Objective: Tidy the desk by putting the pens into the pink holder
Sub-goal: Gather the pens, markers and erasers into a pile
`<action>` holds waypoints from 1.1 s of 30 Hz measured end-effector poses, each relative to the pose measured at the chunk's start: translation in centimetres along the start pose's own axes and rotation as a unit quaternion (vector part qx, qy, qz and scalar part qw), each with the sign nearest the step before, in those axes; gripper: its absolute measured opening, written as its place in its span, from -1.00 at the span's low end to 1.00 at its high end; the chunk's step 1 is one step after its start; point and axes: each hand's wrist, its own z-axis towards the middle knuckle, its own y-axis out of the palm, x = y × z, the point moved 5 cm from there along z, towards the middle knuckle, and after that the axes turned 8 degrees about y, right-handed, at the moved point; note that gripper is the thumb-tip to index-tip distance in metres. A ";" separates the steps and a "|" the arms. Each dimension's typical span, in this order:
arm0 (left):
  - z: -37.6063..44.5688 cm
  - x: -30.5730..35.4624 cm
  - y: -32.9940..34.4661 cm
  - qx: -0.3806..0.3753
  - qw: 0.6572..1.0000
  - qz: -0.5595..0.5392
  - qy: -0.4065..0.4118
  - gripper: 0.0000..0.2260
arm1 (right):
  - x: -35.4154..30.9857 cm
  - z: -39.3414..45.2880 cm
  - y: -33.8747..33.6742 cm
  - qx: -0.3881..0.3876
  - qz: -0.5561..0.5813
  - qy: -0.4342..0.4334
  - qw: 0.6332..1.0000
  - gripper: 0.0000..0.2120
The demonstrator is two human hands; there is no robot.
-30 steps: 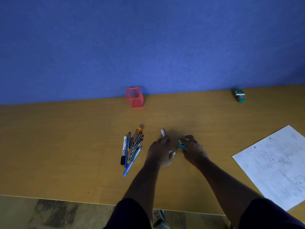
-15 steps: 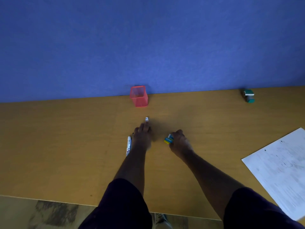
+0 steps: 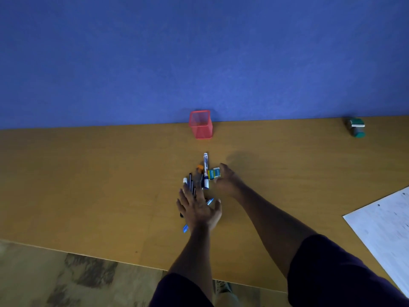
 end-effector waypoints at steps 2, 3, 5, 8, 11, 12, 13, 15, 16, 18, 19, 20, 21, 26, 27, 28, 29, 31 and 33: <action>-0.5 -0.7 0.3 -0.002 1.000 0.005 -0.014 -0.15 | 0.0 -0.2 -0.1 -0.008 0.003 -0.027 1.000 -0.34; -0.6 -1.2 0.5 -0.002 1.000 0.005 -0.023 -0.21 | 0.2 -0.3 -0.4 0.006 0.008 -0.033 0.999 -0.33; -0.5 -2.0 0.9 -0.005 1.000 0.007 -0.022 -0.34 | 1.1 -0.5 -0.8 0.025 0.012 -0.029 0.999 -0.33; -0.3 -2.4 1.6 0.005 1.000 -0.001 0.007 -0.43 | 2.1 -1.1 -0.5 0.002 -0.016 -0.036 0.999 -0.37; 0.4 -2.8 2.1 0.013 1.000 -0.022 0.011 -0.46 | 2.2 -1.8 0.1 0.011 -0.062 -0.072 0.995 -0.47; 0.6 -2.9 2.1 0.010 1.000 -0.024 0.012 -0.47 | 2.3 -2.0 0.4 0.019 -0.077 -0.078 0.994 -0.50; 0.9 -3.0 2.1 0.006 1.000 -0.025 0.014 -0.46 | 2.4 -2.2 0.7 0.016 -0.086 -0.075 0.993 -0.52; 1.3 -3.1 2.0 -0.002 1.000 -0.024 0.015 -0.45 | 2.6 -2.4 1.4 -0.008 -0.107 -0.072 0.992 -0.61; 1.3 -3.0 1.9 -0.004 1.000 -0.022 0.012 -0.45 | 2.5 -2.7 1.7 -0.017 -0.120 -0.084 0.989 -0.66; 0.9 -2.6 1.6 0.007 1.000 -0.022 0.011 -0.43 | 2.1 -3.0 2.0 -0.019 -0.134 -0.118 0.984 -0.70; 0.8 -2.2 1.4 0.019 0.999 -0.025 0.020 -0.42 | 1.8 -3.2 2.1 -0.010 -0.127 -0.129 0.983 -0.66; 0.6 -1.7 1.2 0.034 0.998 -0.027 0.036 -0.41 | 1.6 -3.3 2.0 0.005 -0.109 -0.135 0.985 -0.57; 0.5 -1.3 1.1 0.043 0.997 -0.024 0.057 -0.40 | 1.5 -3.3 1.8 0.028 -0.091 -0.131 0.987 -0.48; 0.8 0.6 1.7 -0.025 0.981 0.044 0.189 -0.45 | 0.8 -2.8 0.5 0.030 -0.050 -0.096 0.994 -0.37; 1.0 0.6 1.9 -0.043 0.978 0.059 0.193 -0.45 | 0.6 -2.8 0.4 0.008 -0.047 -0.095 0.994 -0.42; 1.2 0.6 1.8 -0.054 0.978 0.071 0.189 -0.44 | 0.5 -2.9 0.5 -0.010 -0.051 -0.097 0.994 -0.45; 1.4 0.5 1.6 -0.060 0.978 0.080 0.181 -0.43 | 0.4 -2.8 0.7 -0.019 -0.059 -0.103 0.993 -0.45; 1.8 0.4 1.1 -0.064 0.978 0.092 0.174 -0.41 | 0.5 -2.5 1.3 -0.026 -0.081 -0.117 0.989 -0.42; 1.9 0.3 0.6 -0.059 0.979 0.096 0.172 -0.40 | 0.9 -2.2 1.9 -0.039 -0.100 -0.119 0.987 -0.39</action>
